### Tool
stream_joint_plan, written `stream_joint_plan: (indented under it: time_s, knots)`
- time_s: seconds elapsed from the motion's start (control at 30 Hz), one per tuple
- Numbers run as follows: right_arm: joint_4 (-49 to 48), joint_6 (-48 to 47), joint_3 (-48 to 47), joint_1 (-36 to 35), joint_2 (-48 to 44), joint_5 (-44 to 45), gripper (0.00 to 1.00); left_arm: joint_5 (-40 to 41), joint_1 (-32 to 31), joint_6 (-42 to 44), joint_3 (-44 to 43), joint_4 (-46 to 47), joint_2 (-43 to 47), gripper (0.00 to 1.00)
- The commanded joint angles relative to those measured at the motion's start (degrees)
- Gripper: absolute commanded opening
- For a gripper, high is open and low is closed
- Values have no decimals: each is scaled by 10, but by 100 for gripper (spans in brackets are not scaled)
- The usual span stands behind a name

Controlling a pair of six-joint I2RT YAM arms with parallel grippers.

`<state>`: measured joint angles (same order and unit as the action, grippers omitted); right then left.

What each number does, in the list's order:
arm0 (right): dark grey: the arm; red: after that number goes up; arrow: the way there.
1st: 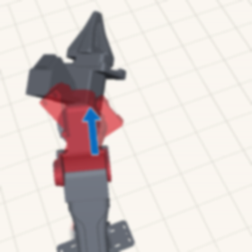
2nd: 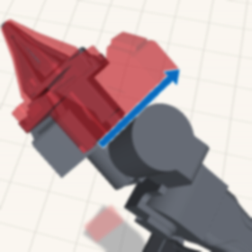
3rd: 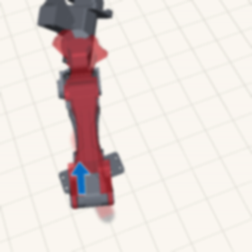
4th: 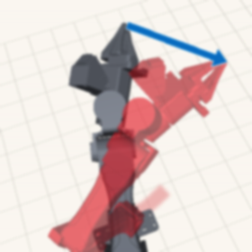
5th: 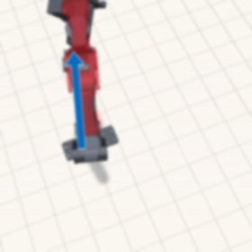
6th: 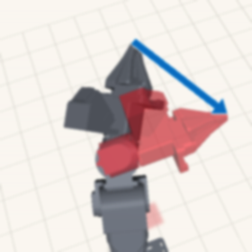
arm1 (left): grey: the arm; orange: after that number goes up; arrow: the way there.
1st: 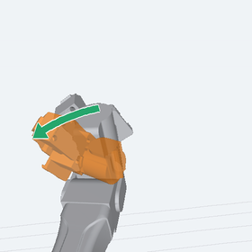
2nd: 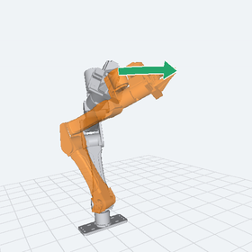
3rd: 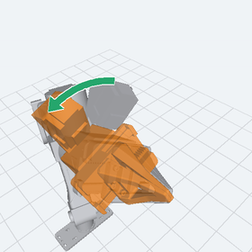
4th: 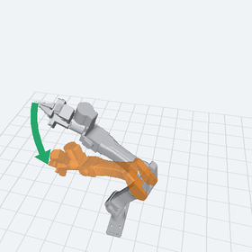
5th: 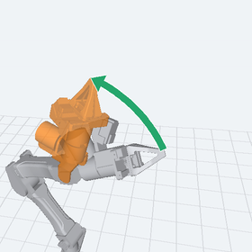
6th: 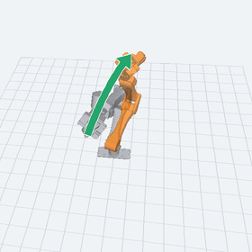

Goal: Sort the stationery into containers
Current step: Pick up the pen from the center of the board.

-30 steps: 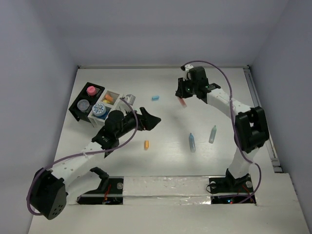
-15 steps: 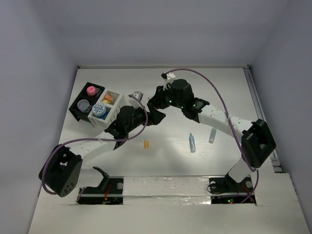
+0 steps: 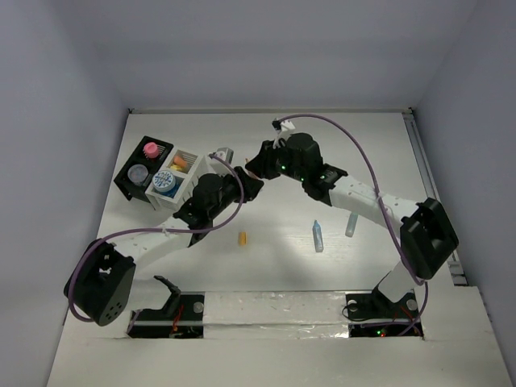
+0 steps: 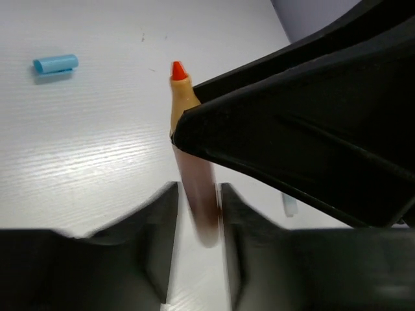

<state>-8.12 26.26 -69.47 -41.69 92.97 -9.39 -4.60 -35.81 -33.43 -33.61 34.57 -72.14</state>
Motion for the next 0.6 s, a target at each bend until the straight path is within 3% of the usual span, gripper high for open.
stream_joint_plan:
  time_s: [0.0,0.1,0.23,0.3,0.33,0.43,0.5,0.53,0.57]
  knots:
    - [-48,19,4,-5,-30,-10,0,8,-8,13,-14,35,16,16]
    - [-63,32,18,-5,-37,-11,0,12,-8,17,-13,35,21,0]
    - [-66,45,20,-5,-45,-17,0,17,-8,25,-1,32,42,0]
    - [-52,42,17,-5,-50,-15,15,16,-8,38,3,17,69,0]
    - [-47,38,17,-5,-59,-12,39,16,-8,44,6,8,79,0]
    - [-31,23,21,0,-87,-35,82,23,-8,68,13,-66,144,0]
    - [-16,9,18,0,-99,-63,89,21,-8,77,15,-102,171,0]
    - [-14,9,21,0,-107,-65,99,20,-8,75,18,-141,201,0]
    - [-14,8,28,0,-121,-63,100,22,-8,72,18,-161,217,0]
